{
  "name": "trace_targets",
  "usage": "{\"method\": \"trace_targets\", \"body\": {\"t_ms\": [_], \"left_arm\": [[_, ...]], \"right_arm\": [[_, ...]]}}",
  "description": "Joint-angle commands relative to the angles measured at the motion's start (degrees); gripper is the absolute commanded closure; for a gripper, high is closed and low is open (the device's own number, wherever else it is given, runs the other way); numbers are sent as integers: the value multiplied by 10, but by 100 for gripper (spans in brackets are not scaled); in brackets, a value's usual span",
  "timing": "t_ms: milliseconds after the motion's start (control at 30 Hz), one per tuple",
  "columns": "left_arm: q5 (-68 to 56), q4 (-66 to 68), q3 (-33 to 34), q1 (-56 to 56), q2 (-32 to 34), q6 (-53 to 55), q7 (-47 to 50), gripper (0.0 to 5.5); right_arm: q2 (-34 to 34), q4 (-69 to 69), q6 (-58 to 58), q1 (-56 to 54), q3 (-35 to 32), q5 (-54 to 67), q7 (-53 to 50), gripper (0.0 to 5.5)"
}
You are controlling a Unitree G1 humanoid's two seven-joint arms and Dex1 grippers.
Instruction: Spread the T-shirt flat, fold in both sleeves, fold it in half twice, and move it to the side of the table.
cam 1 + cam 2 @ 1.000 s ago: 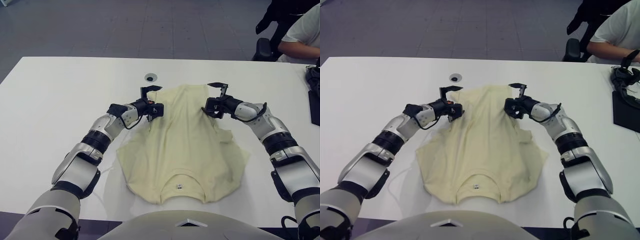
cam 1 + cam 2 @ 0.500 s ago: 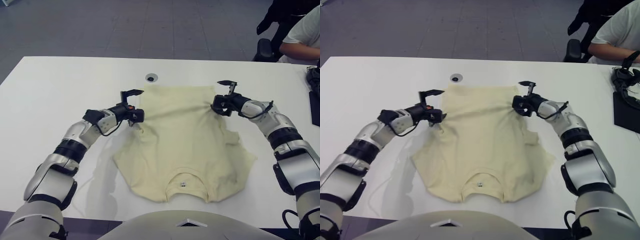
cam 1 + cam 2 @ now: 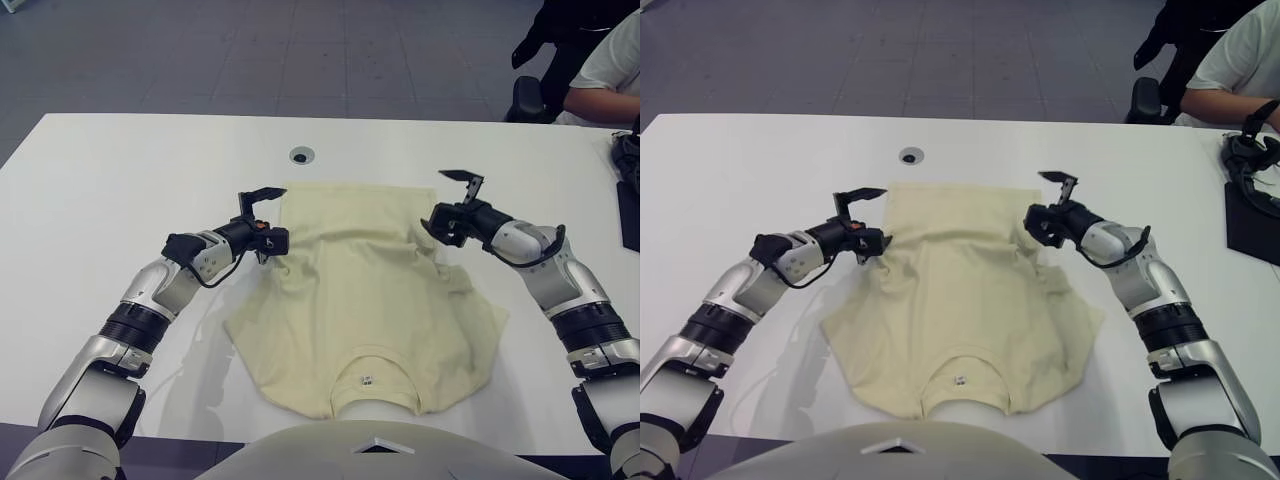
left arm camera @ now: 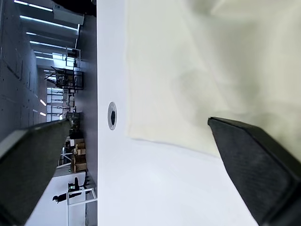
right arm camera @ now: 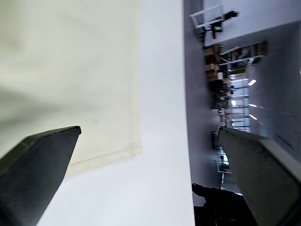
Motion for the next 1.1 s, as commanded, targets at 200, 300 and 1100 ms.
{"method": "trace_targets", "body": {"t_ms": [200,300,1100], "left_arm": [[32,-6,28,8,23,18,36,12],[38,-23,41,25,29,29,55,12],[-51,-192,134,111,28,72,-4,12]], "right_arm": [[-57,-153,0,123,-107,225,167,10],[-88,-167,-16,169,-169,314,230,10],[-248,-251,-1,406,-153,196,372,10]]}}
